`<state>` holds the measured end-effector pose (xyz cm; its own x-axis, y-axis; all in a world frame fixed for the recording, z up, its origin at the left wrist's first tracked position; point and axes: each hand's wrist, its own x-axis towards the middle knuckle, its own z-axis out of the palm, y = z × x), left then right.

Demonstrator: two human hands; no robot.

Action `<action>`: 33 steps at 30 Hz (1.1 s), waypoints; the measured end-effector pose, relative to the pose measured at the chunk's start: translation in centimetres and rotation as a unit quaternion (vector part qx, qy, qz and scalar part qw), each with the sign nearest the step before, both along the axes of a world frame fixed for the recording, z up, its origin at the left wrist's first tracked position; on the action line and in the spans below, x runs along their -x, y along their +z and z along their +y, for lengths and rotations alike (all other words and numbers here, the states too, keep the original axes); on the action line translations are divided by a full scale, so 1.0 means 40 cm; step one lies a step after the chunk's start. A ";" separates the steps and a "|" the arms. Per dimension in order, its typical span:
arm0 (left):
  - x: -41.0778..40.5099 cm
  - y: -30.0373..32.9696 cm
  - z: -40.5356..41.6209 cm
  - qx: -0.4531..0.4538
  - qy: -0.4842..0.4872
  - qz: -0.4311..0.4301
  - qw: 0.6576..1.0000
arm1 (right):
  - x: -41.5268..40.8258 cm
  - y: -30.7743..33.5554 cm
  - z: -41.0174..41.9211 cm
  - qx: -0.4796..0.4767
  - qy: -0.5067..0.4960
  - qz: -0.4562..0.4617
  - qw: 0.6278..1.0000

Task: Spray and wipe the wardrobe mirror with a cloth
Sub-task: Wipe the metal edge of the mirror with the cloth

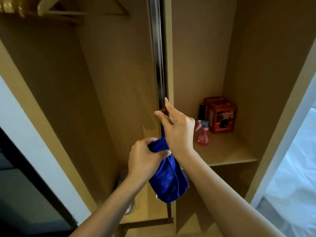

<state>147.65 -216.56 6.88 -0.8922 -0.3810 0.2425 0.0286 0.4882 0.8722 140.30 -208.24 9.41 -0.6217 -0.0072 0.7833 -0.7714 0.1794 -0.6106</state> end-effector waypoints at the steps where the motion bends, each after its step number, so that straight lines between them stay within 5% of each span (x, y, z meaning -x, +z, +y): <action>1: 0.001 -0.001 -0.005 0.006 0.000 0.001 1.000 | 0.001 -0.003 -0.007 0.008 -0.001 0.006 1.000; 16: 0.124 0.005 -0.032 0.057 0.047 -0.004 0.997 | 0.119 -0.003 -0.054 0.022 0.025 -0.028 0.999; 33: 0.281 0.006 -0.070 0.039 0.093 -0.007 0.995 | 0.272 0.001 -0.101 -0.018 0.013 0.035 0.999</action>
<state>136.41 -219.34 7.12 -0.8116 -0.5204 0.2656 -0.0805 0.5499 0.8314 129.43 -212.27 9.45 -0.5643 -0.0521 0.8239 -0.8168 0.1799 -0.5481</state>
